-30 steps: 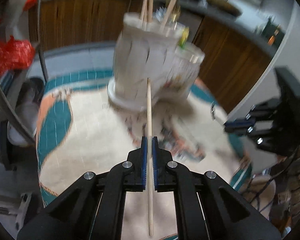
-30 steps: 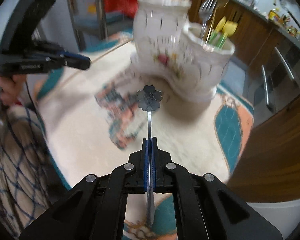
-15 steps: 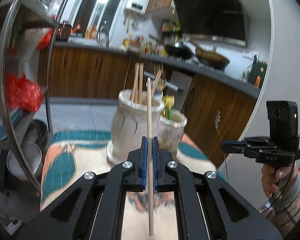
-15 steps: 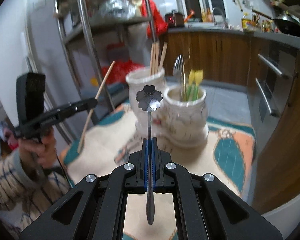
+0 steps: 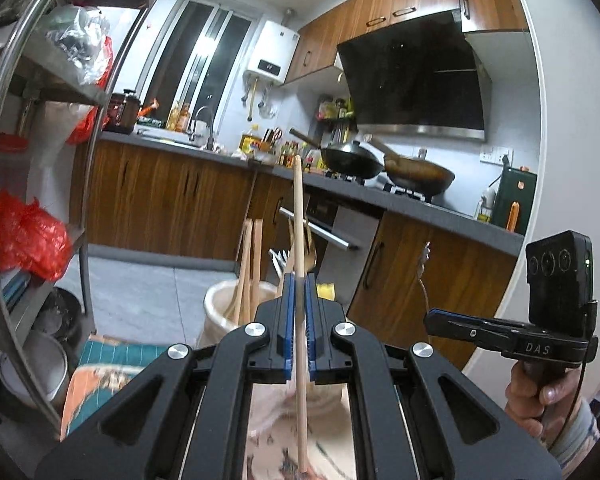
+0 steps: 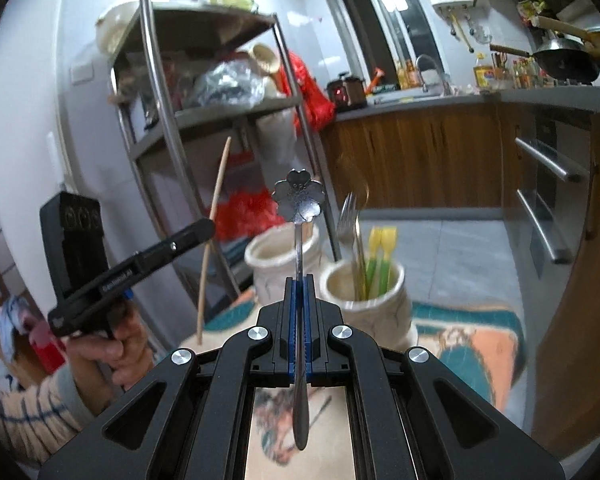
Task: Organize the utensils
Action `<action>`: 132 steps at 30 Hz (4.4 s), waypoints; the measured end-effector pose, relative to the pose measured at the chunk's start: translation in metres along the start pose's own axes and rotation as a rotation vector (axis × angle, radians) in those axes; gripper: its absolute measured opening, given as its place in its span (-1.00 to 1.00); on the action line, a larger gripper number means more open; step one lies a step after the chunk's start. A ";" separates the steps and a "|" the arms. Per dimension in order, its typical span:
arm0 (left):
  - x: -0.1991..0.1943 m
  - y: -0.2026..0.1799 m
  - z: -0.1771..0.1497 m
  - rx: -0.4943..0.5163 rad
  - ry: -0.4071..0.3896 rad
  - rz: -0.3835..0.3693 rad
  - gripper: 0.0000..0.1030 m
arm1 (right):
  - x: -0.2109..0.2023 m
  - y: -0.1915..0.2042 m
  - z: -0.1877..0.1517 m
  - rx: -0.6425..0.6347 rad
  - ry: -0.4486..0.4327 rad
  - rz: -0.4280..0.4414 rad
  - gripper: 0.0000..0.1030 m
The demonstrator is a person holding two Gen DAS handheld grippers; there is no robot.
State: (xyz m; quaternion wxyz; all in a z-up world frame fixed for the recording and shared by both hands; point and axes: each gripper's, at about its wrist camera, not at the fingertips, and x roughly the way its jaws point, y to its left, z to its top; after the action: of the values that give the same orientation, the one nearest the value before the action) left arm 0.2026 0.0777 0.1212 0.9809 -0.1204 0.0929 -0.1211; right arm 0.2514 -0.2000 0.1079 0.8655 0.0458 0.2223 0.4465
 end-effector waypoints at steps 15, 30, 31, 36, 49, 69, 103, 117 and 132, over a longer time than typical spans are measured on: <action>0.037 0.008 0.035 -0.018 -0.200 0.049 -0.91 | 0.037 -0.020 0.044 0.013 -0.191 -0.078 -0.92; 0.067 0.014 0.001 0.046 -0.194 0.153 -0.91 | 0.073 -0.041 0.025 0.004 -0.198 -0.190 -0.92; 0.068 0.015 -0.002 0.047 -0.188 0.161 -0.91 | 0.074 -0.040 0.023 -0.001 -0.189 -0.196 -0.92; 0.073 0.017 -0.016 0.056 -0.123 0.188 -0.91 | 0.080 -0.035 0.011 -0.036 -0.142 -0.224 -0.92; 0.076 0.010 -0.022 0.100 -0.056 0.242 -0.91 | 0.097 -0.033 -0.006 -0.060 -0.042 -0.281 -0.92; 0.038 -0.006 -0.016 0.120 -0.086 0.216 0.42 | 0.062 -0.019 -0.006 -0.065 -0.112 -0.275 -0.60; -0.020 -0.021 -0.073 0.171 -0.025 0.326 0.89 | 0.015 0.018 -0.078 -0.139 -0.145 -0.345 0.78; -0.018 -0.020 -0.072 0.168 -0.021 0.364 0.89 | 0.014 0.018 -0.080 -0.137 -0.146 -0.364 0.79; -0.017 -0.021 -0.073 0.169 -0.015 0.358 0.89 | 0.015 0.018 -0.080 -0.138 -0.143 -0.361 0.80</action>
State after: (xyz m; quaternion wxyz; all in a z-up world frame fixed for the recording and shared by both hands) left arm 0.1662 0.0465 0.0601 0.9941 -0.0201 0.0949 0.0487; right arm 0.2110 -0.1871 0.0359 0.9462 -0.0225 0.1337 0.2938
